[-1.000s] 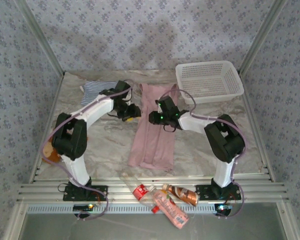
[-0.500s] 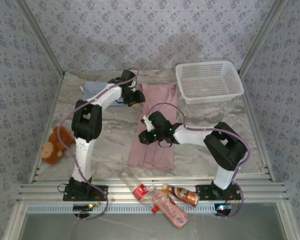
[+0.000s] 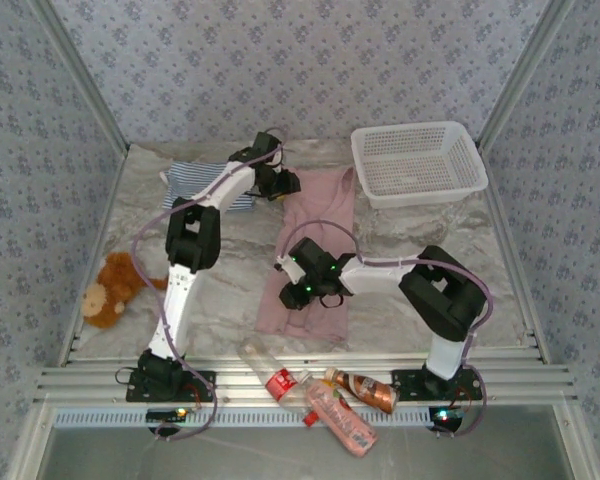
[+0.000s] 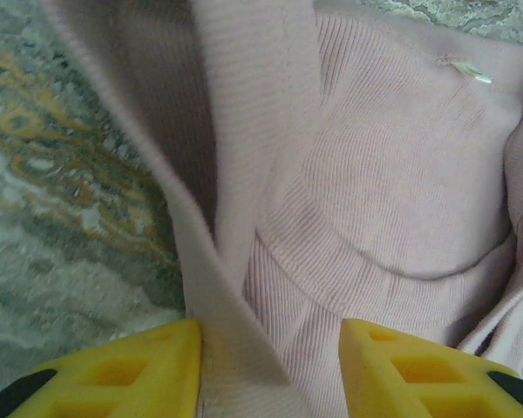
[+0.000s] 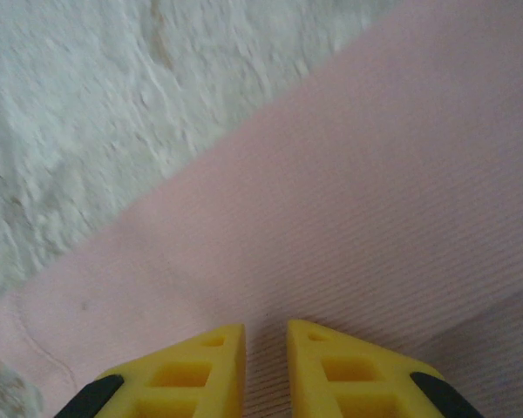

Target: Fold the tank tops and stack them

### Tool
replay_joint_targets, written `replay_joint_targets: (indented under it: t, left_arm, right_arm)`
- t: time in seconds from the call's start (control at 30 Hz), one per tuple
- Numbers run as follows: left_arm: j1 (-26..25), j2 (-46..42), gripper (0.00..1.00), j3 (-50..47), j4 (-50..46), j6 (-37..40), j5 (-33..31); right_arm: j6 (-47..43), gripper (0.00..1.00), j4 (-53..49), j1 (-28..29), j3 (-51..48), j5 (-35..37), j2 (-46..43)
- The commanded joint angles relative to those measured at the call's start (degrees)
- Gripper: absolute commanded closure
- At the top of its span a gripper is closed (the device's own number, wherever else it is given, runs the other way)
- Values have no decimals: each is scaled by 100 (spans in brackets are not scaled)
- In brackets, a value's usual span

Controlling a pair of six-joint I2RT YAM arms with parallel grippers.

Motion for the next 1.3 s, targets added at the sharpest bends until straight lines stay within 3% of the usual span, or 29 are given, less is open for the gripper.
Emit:
replay_joint_targets:
  t: [0.0,0.5,0.63,0.83,1.07,1.27]
  left_arm:
    - [-30,287,55,317,-394,190,97]
    - [31,987,55,1314,-1261,568,-526]
    - [90,1132,55,1625,-1489,637,-666]
    - [130,1103,55,1998,-1535,586,-550]
    - [-65,234,53,1869,-2086,862,-658]
    - [-386,-1485,52,-250,-1909,660,-812]
  right_arm:
    - [-440,79,-676,-20,-94,145,44]
    - [-1038,78,-1455,-332,-97,200,-483]
    - [-1378,74,-1615,-364,-64,79,-969]
    - [-2596,62,-2335,-350,-401,279,-1871]
    - [-3475,54,-2858,-228,-1498,894,-3312]
    - [-3902,48,-3066,7,-2079,1331,-4067]
